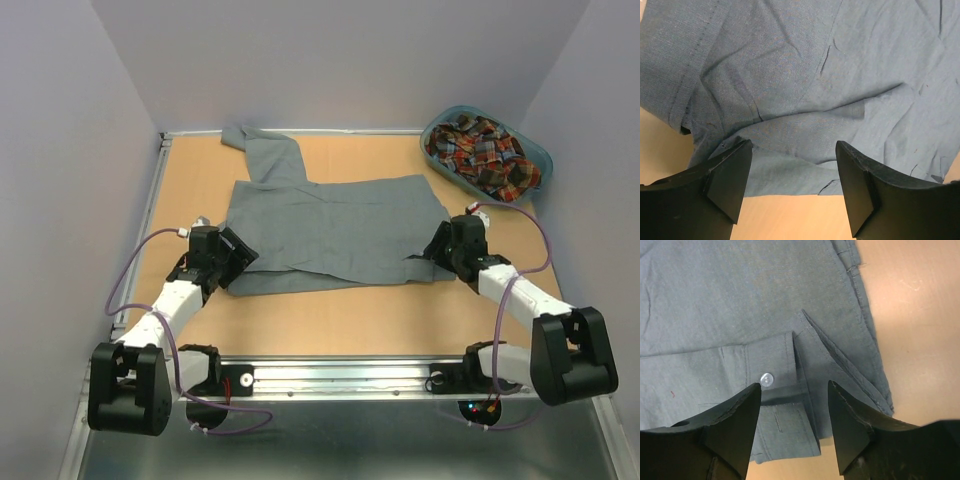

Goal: Fold and stack the long sleeve shirts
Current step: Fold the shirt

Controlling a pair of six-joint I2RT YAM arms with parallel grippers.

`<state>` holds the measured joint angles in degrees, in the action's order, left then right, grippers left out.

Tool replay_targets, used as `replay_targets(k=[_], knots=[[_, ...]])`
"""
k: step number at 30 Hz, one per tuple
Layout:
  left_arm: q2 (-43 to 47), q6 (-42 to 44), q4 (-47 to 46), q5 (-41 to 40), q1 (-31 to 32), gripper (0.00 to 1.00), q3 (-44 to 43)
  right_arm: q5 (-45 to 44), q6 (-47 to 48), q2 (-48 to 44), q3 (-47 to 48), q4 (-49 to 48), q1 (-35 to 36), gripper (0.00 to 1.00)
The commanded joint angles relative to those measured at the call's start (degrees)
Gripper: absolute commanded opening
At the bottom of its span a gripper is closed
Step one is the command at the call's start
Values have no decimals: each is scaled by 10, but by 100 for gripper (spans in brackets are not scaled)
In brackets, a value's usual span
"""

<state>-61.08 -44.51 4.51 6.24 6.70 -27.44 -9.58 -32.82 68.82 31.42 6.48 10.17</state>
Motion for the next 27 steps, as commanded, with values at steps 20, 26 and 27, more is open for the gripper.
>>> replay_targets(k=[20, 26, 27], knots=[[13, 22, -16, -3, 2, 79, 19, 60, -15, 84, 14, -118, -16, 35], [11, 22, -16, -4, 2, 80, 17, 57, 5, 76, 15, -118, -16, 9], [10, 22, -16, -4, 2, 80, 17, 55, 12, 74, 17, -118, -16, 6]])
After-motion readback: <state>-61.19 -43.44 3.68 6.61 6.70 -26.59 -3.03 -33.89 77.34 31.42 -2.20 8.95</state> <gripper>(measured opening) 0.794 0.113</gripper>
